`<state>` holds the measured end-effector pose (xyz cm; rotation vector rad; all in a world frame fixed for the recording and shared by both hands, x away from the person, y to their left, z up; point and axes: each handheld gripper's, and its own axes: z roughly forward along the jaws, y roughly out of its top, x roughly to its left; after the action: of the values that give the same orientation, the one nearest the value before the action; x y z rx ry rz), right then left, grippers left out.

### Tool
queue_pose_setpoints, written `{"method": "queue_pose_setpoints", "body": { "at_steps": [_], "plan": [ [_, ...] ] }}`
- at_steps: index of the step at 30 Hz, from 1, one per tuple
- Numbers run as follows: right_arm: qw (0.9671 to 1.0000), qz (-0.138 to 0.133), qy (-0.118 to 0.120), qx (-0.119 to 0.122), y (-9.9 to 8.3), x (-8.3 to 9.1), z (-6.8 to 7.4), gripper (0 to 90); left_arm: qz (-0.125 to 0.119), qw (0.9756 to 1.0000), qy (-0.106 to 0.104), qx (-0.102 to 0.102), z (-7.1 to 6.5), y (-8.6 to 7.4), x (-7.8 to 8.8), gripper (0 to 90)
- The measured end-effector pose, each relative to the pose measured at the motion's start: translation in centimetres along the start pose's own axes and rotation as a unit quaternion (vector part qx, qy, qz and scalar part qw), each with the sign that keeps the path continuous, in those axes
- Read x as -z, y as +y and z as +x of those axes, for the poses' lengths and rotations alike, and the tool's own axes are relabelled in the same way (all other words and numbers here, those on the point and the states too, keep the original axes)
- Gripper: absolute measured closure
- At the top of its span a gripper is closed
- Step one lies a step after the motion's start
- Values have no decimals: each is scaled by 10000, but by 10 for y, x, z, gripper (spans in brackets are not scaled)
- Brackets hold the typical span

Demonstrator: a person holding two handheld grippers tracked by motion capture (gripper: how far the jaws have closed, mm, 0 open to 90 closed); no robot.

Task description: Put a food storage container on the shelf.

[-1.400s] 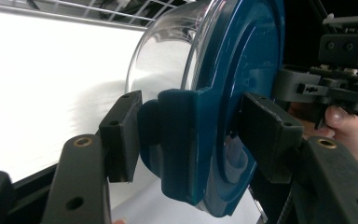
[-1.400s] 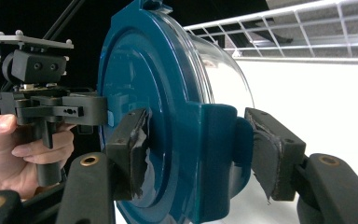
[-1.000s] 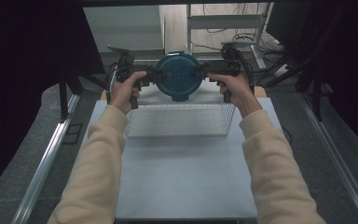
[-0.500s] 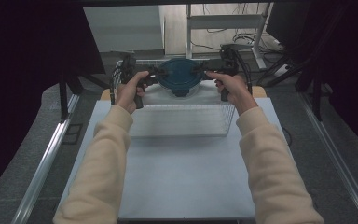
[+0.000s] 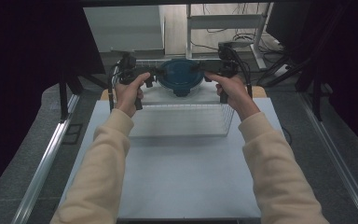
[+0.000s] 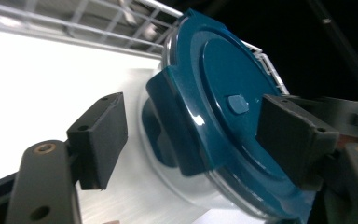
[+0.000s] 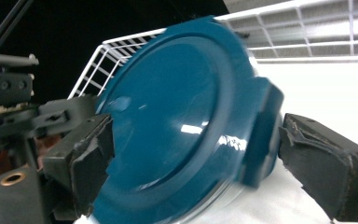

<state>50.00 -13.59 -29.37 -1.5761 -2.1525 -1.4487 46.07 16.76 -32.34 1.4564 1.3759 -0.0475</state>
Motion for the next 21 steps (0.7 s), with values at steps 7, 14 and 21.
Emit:
{"method": "queue_pose_setpoints", "body": {
  "at_steps": [7, 14, 21],
  "plan": [
    [9934, -236, -433, 1033, -17, 29, 24, 101, -64, 9985, -54, -548, -24, -26, 19, 233],
    [9894, -405, -414, 1331, -43, 54, 21, 130, 115, 9929, -369, -1125, -58, -65, 39, 237],
    [9816, -528, -202, 1826, -85, 74, 22, 170, 340, 9823, -387, -1802, -79, -107, 54, 247]
  ]
}}
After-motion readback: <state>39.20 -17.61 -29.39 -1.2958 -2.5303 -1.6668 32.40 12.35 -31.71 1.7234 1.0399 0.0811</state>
